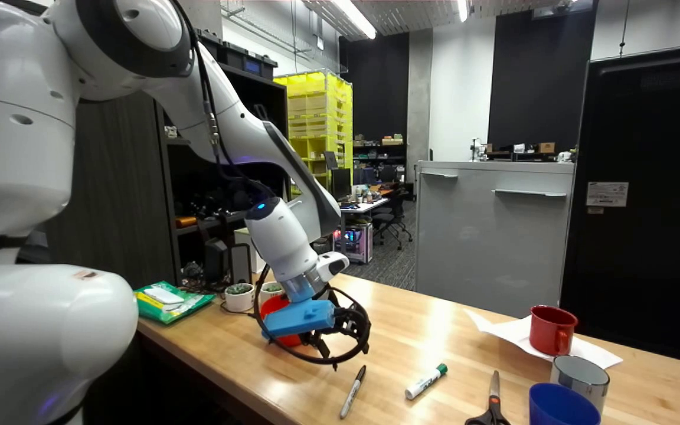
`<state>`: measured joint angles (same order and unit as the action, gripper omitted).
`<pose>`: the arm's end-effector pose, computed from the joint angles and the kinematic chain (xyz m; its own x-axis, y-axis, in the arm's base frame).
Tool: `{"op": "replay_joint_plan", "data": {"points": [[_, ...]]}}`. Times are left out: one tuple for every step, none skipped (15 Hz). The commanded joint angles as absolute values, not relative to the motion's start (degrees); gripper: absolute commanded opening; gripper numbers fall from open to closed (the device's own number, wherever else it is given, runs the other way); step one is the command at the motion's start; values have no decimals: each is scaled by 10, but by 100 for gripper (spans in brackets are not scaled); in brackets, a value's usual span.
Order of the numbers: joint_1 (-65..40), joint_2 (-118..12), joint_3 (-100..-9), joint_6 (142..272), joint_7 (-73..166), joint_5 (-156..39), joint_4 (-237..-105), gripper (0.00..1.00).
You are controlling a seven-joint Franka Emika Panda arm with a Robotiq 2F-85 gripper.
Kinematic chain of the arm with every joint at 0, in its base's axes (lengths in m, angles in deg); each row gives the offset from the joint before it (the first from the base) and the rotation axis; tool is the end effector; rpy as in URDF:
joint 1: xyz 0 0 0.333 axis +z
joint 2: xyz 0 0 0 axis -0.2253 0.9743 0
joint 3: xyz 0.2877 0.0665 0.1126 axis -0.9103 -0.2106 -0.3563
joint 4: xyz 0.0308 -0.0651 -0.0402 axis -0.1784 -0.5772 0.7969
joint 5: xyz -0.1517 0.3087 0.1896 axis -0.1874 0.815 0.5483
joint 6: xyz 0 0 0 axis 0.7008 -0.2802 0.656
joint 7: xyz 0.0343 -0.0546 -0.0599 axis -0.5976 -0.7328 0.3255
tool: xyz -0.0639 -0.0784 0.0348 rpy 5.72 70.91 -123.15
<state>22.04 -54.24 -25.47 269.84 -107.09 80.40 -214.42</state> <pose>0.3933 -0.0739 0.2442 0.9294 0.2753 0.2458 0.1654 -0.9061 0.3893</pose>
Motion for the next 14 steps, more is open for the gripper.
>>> {"op": "replay_joint_plan", "data": {"points": [[178,-542,-299,2707,-1071,795,-2148,100],[166,-541,-311,2707,-1071,794,-2148,100],[157,-538,-319,2707,-1071,792,-2148,100],[149,-535,-327,2707,-1071,790,-2148,100],[146,-533,-329,2707,-1071,787,-2147,100],[144,-530,-331,2707,-1071,782,-2146,100],[149,-525,-325,2707,-1071,777,-2143,100],[155,-521,-317,2707,-1071,772,-2141,100],[160,-519,-311,2707,-1071,767,-2139,100],[171,-515,-299,2707,-1071,761,-2135,100],[178,-517,-291,2707,-1071,753,-2134,100],[186,-518,-283,2707,-1071,748,-2133,100],[194,-522,-276,2707,-1071,742,-2134,100],[206,-528,-267,2707,-1071,740,-2136,100]]}}
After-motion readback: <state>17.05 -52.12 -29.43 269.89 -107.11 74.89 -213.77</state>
